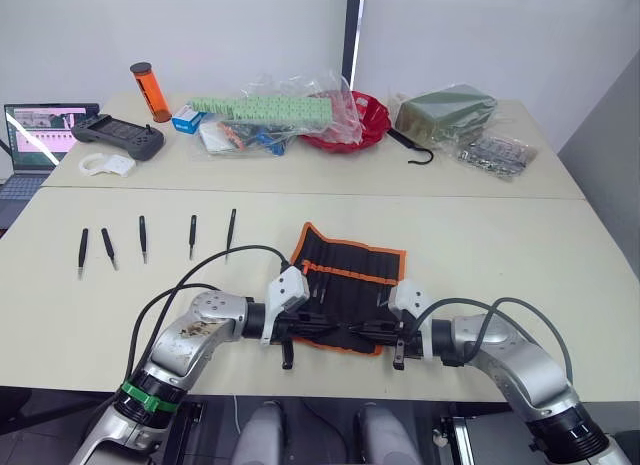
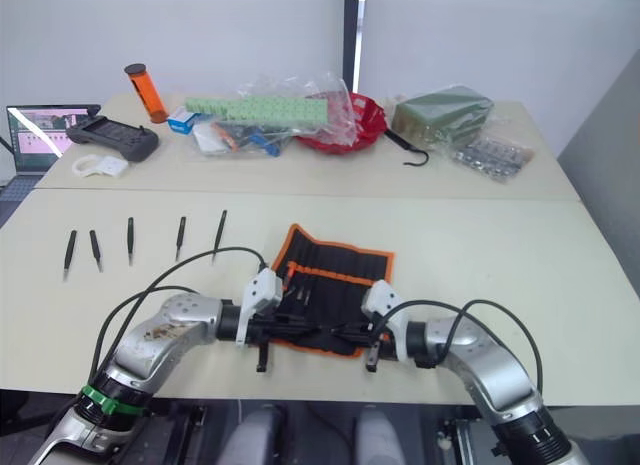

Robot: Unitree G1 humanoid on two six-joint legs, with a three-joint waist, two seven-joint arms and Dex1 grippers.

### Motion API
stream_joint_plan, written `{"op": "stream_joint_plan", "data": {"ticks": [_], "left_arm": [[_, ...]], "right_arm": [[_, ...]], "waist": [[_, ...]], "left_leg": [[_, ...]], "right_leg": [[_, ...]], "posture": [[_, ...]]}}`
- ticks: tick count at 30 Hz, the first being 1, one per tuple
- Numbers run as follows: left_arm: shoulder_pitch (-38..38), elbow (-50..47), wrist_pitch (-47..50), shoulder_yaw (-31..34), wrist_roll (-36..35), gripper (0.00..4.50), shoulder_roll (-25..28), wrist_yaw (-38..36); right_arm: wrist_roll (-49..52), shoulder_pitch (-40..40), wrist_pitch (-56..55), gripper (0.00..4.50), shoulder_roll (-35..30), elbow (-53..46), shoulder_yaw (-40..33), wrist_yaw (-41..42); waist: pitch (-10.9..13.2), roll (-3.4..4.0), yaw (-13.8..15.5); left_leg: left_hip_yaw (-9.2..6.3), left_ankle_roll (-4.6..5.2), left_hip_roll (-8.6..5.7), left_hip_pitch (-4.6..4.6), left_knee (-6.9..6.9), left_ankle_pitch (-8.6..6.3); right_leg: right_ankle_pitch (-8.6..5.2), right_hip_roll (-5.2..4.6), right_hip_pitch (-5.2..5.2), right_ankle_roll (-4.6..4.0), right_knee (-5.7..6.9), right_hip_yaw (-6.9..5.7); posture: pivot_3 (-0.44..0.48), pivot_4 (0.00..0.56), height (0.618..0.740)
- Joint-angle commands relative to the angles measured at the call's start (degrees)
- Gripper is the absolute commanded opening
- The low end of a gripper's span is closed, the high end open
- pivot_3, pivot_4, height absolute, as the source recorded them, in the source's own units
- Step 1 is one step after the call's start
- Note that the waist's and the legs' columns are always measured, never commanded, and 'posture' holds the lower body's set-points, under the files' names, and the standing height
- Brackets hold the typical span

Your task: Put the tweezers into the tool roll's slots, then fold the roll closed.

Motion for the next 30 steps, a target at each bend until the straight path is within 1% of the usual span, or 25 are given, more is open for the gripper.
{"op": "stream_joint_plan", "data": {"ticks": [1,2,4,10,12,15,20,24,27,30], "left_arm": [[0.2,3.8,-5.3,-1.0,3.4,0.04,0.0,0.4],[0.5,5.8,-7.6,-1.4,5.0,0.04,0.4,0.4],[1.2,7.8,-9.5,-0.9,5.6,0.04,0.5,0.5],[4.4,8.1,-11.5,0.7,4.0,0.04,2.2,-0.5],[5.5,7.5,-11.5,2.8,2.2,0.04,2.7,-0.8],[7.3,7.6,-9.7,8.3,-2.1,0.04,4.4,-1.6],[8.8,7.5,-7.9,12.5,-6.2,0.04,6.4,-3.3],[8.8,5.8,-5.3,14.7,-9.2,0.04,5.8,-2.9],[8.6,1.8,-1.9,16.1,-13.2,0.04,5.1,-2.9],[7.6,-1.2,-2.7,16.5,-13.2,0.04,3.9,-1.2]], "right_arm": [[-1.4,0.8,1.9,0.0,-0.5,0.6,1.9,0.1],[-1.1,0.8,2.2,0.0,-0.4,0.6,2.0,0.2],[-0.8,0.8,2.8,0.0,-0.3,0.7,2.2,0.4],[-0.8,0.8,3.0,0.0,-0.3,0.7,2.3,0.5],[-0.8,0.8,3.0,0.0,-0.4,0.6,2.4,0.6],[-1.6,0.5,3.1,0.0,-1.2,0.6,3.4,1.1],[-1.6,0.5,3.0,0.0,-1.8,0.6,4.0,1.3],[-2.2,0.5,1.9,0.0,-2.2,0.6,4.0,1.4],[-2.0,0.9,0.5,0.0,-1.9,0.5,3.0,1.1],[-0.9,0.7,0.7,0.0,-2.2,-0.3,1.7,1.5]], "waist": [[0.0,0.0,0.0],[0.0,-0.01,0.0],[-0.2,-0.02,0.0],[-0.5,-0.09,-0.1],[-0.5,-0.07,-0.2],[-0.5,-0.07,-0.3],[-0.6,-0.04,-0.1],[-0.6,-0.05,0.0],[-0.6,-0.06,0.1],[-0.6,-0.06,0.1]], "left_leg": [[0.01,0.0,0.0,0.0,-0.01,0.0],[0.0,0.0,0.0,0.0,-0.02,0.0],[0.01,0.0,0.0,0.03,-0.05,0.0],[0.01,0.0,0.03,0.14,-0.15,0.0],[0.01,0.0,0.04,0.15,-0.2,0.0],[0.02,0.0,0.1,0.18,-0.26,0.0],[0.03,0.0,0.11,0.21,-0.28,-0.01],[0.02,0.0,0.1,0.18,-0.28,-0.01],[0.02,-0.01,0.09,0.12,-0.28,-0.01],[0.02,-0.01,0.08,0.08,-0.28,-0.01]], "right_leg": [[0.0,0.0,0.0,0.0,-0.01,0.0],[0.0,0.0,0.0,-0.01,-0.01,0.0],[0.01,0.0,0.02,-0.01,-0.05,0.0],[-0.1,0.0,0.12,0.14,-0.13,0.0],[-0.1,0.0,0.12,0.14,-0.15,0.0],[-0.11,0.04,0.11,0.12,-0.15,0.0],[-0.17,0.03,0.13,0.17,-0.19,0.0],[-0.17,0.01,0.14,0.16,-0.25,-0.01],[-0.15,0.01,0.11,0.14,-0.29,-0.01],[-0.11,-0.01,0.1,0.07,-0.32,-0.02]], "posture": [[0.0,0.15,0.74],[0.0,0.15,0.74],[0.0,0.15,0.74],[0.0,0.15,0.74],[0.0,0.15,0.74],[0.0,0.15,0.74],[0.0,0.15,0.74],[0.0,0.15,0.74],[0.0,0.15,0.74],[0.0,0.15,0.74]]}}
